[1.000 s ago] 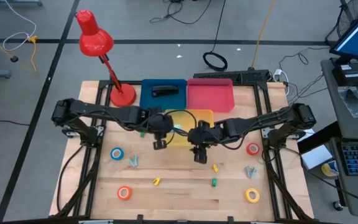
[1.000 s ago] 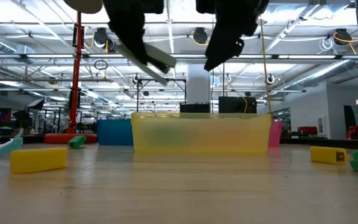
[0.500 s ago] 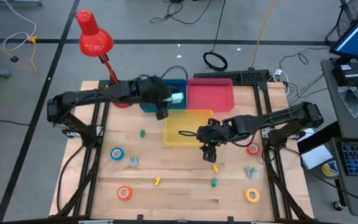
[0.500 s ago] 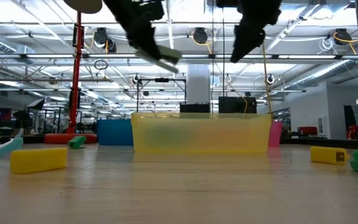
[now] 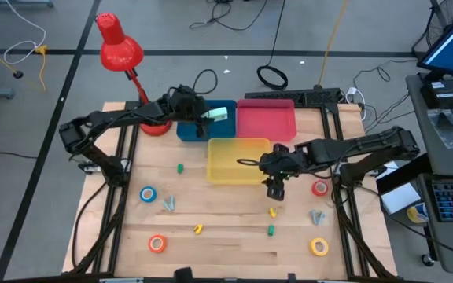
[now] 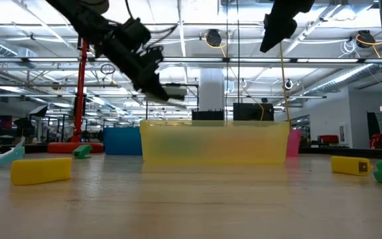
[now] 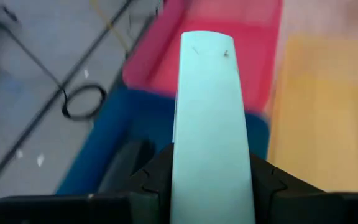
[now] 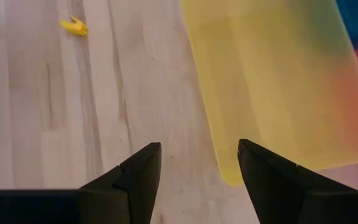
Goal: Pick and place Stapler, Stapler remover, tape
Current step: Put the light green large stapler into the blue bin
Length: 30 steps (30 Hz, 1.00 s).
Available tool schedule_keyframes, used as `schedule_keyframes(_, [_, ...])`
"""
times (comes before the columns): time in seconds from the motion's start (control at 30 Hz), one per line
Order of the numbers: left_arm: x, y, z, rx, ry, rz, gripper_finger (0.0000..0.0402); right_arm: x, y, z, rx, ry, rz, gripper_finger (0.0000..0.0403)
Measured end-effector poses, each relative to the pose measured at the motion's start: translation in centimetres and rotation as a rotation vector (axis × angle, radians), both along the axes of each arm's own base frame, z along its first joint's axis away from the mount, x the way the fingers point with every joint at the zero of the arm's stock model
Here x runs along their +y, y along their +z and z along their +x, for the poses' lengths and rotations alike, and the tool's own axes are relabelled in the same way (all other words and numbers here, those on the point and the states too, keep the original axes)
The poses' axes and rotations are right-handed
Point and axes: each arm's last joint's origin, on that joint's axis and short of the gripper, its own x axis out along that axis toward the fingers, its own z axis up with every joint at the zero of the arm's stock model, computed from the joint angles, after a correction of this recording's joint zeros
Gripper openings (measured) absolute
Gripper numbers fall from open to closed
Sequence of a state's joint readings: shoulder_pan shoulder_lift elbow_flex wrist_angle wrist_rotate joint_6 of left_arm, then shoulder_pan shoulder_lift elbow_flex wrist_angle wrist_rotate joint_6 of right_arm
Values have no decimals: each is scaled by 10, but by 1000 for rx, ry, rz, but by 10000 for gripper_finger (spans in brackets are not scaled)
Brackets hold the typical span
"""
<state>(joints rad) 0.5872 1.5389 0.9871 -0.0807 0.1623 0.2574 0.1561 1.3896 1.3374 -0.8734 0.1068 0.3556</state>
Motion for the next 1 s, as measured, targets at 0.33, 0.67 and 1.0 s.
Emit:
schedule_keyframes(0.33, [16, -53, 16, 70, -58, 6, 120, -13, 13, -9, -60, -63, 22, 204])
schedule_keyframes(0.67, [35, -88, 18, 132, -51, 4, 120, -13, 14, -10, -64, -85, 35, 205])
schedule_keyframes(1.0, [41, -101, 19, 184, -36, 71, 142, -14, 14, -10, -64, -104, 47, 207])
